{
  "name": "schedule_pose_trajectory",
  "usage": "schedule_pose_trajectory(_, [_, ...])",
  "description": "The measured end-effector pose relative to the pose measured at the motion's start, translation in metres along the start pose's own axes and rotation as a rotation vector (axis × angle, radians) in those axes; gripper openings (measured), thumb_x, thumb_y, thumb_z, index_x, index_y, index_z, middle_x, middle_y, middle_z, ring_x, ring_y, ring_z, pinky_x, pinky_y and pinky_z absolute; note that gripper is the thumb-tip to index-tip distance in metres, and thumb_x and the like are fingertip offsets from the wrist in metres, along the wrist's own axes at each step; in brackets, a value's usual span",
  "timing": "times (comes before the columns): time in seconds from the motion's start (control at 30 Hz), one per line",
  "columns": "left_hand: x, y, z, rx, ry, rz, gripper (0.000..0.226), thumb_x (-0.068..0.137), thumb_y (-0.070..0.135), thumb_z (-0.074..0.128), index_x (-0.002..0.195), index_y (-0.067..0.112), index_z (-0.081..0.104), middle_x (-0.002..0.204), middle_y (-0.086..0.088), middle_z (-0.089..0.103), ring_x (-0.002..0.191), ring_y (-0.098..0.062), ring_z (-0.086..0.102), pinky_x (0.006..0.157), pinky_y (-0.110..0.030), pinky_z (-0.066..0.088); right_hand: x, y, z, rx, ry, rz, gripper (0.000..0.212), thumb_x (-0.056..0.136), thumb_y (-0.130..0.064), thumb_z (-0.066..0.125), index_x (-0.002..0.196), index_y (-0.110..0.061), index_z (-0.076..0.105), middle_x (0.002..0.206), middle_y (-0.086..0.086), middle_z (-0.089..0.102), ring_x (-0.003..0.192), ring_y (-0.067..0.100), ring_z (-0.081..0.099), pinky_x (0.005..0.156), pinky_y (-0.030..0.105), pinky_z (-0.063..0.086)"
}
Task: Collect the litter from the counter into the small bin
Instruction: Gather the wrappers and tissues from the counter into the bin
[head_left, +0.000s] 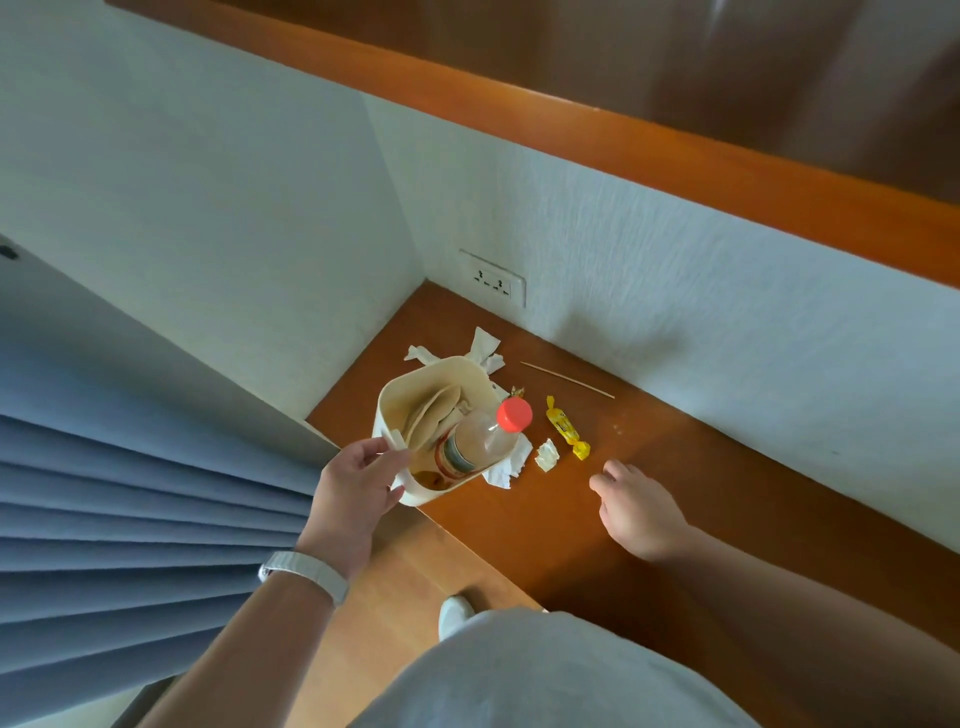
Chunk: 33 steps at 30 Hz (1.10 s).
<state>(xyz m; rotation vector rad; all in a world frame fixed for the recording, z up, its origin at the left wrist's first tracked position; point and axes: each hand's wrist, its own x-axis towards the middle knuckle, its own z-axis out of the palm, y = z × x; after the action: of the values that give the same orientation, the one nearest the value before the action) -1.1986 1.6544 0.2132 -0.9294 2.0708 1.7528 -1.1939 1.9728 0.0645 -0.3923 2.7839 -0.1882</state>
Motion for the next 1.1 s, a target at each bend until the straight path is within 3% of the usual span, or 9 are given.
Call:
schedule_pose_trajectory(0.23, [-0.010,0.001,-0.001,0.031,-0.011,0.029,0.033,0.098,0.028,0.068,0.128,0.014,0.065,0.121,-0.005,0.070,0.118,-0.023,0.065,0.103,-0.045,0.057,-0.015,-0.017,-0.015,0.199,0.038,-0.072,0.020,0.097,-0.020,0.055,0.114,-0.015,0.063,0.114,-0.002,0.061,0.096,0.013,0.059,0.079,0.016,0.051])
schedule_pose_trajectory(0.43, [-0.017,0.003,-0.006,0.044,-0.026,0.082,0.030,0.098,0.026,0.069,0.125,0.014,0.067,0.115,-0.004,0.071,0.113,-0.020,0.067,0.096,-0.037,0.060,-0.027,-0.063,-0.073,0.352,0.362,-0.218,0.017,0.083,-0.015,0.076,0.099,-0.012,0.070,0.097,-0.003,0.067,0.082,0.014,0.066,0.069,0.025,0.060])
schedule_pose_trajectory(0.63, [-0.017,0.004,-0.011,0.027,-0.049,0.102,0.029,0.097,0.028,0.070,0.123,0.015,0.068,0.115,-0.003,0.072,0.111,-0.019,0.067,0.094,-0.036,0.060,-0.037,-0.115,-0.111,0.418,0.528,-0.412,0.013,0.083,-0.012,0.070,0.095,-0.010,0.066,0.095,-0.001,0.064,0.080,0.012,0.060,0.066,0.025,0.055])
schedule_pose_trajectory(0.77, [-0.015,0.001,-0.014,0.013,-0.058,0.094,0.031,0.094,0.029,0.074,0.121,0.015,0.070,0.114,-0.004,0.074,0.112,-0.022,0.069,0.096,-0.038,0.060,-0.035,-0.147,-0.123,0.360,0.551,-0.533,0.011,0.089,-0.012,0.063,0.100,-0.009,0.064,0.099,0.002,0.062,0.085,0.018,0.060,0.068,0.029,0.056])
schedule_pose_trajectory(0.9, [-0.019,-0.001,-0.018,0.021,-0.088,0.114,0.030,0.093,0.030,0.074,0.118,0.016,0.070,0.111,-0.007,0.074,0.109,-0.022,0.070,0.097,-0.039,0.060,-0.023,-0.169,-0.131,0.288,0.537,-0.513,0.012,0.091,-0.013,0.061,0.102,-0.009,0.064,0.100,0.001,0.060,0.083,0.017,0.056,0.063,0.030,0.055])
schedule_pose_trajectory(1.1, [-0.017,-0.003,-0.025,0.019,-0.092,0.119,0.036,0.090,0.033,0.077,0.121,0.016,0.070,0.111,-0.008,0.074,0.110,-0.023,0.070,0.100,-0.043,0.059,-0.012,-0.188,-0.134,0.235,0.475,-0.477,0.011,0.092,-0.017,0.062,0.102,-0.012,0.061,0.100,0.002,0.061,0.085,0.019,0.055,0.068,0.034,0.055])
